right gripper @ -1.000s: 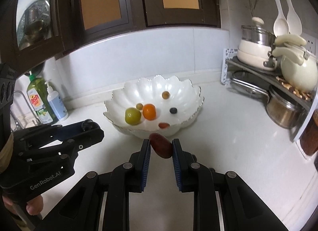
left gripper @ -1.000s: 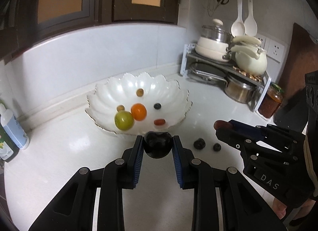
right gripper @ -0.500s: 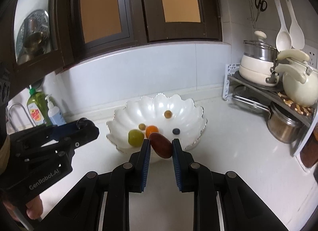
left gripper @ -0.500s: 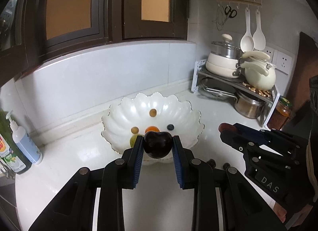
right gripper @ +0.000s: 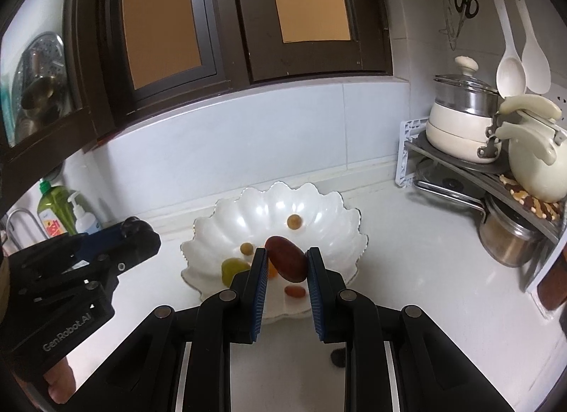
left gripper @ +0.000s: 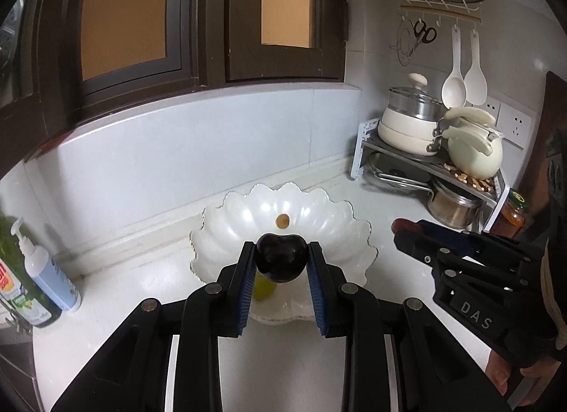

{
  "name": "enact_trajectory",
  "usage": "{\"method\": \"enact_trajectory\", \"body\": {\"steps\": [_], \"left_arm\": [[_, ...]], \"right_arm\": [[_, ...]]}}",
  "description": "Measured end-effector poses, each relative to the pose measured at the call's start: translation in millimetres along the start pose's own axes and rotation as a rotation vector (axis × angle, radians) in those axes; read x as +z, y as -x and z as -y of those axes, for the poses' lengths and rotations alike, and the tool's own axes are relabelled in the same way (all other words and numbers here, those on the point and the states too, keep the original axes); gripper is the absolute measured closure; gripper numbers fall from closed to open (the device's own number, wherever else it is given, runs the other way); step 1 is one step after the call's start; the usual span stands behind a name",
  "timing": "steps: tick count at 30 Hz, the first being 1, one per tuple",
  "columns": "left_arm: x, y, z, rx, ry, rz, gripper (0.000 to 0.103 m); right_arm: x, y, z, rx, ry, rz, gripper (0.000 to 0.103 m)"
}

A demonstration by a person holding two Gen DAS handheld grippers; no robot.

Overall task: Organize fruits
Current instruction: 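Carry the dark plum and red-brown date with both grippers over the white bowl, then open both grippers to drop the dark plum and red-brown date into the bowl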

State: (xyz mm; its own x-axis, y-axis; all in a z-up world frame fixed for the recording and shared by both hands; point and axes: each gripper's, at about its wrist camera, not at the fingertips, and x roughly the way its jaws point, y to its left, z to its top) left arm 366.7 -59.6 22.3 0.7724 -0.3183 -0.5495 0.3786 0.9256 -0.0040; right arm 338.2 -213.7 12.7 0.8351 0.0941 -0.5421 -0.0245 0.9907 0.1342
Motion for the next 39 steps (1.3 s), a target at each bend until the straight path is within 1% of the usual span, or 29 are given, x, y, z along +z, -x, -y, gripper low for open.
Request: {"method": "enact_trajectory", "body": {"steps": [8, 16, 19, 23, 26, 31, 39], "left_arm": [[18, -25, -9, 0.017, 0.001, -0.036, 0.074], [30, -50, -13, 0.039, -0.025, -0.075, 0.074], [35, -61, -17, 0.039, -0.021, -0.099, 0.074], [43, -78, -25, 0.043, 0.011, -0.135, 0.074], [48, -92, -27, 0.057, 0.002, -0.156, 0.074], [53, -115, -29, 0.057, -0.001, -0.197, 0.074], [51, -159, -32, 0.047, 0.004, -0.305, 0.074]], "right_arm": [[20, -29, -2, -0.014, 0.017, -0.046, 0.079], [39, -59, 2, -0.026, 0.007, -0.104, 0.079], [45, -70, 3, -0.034, 0.012, -0.131, 0.079], [50, -87, 6, -0.043, 0.008, -0.179, 0.079], [53, -103, 10, -0.042, -0.005, -0.226, 0.079], [55, -125, 14, -0.048, -0.002, -0.271, 0.079], [60, -154, 24, -0.076, 0.006, -0.332, 0.079]]}}
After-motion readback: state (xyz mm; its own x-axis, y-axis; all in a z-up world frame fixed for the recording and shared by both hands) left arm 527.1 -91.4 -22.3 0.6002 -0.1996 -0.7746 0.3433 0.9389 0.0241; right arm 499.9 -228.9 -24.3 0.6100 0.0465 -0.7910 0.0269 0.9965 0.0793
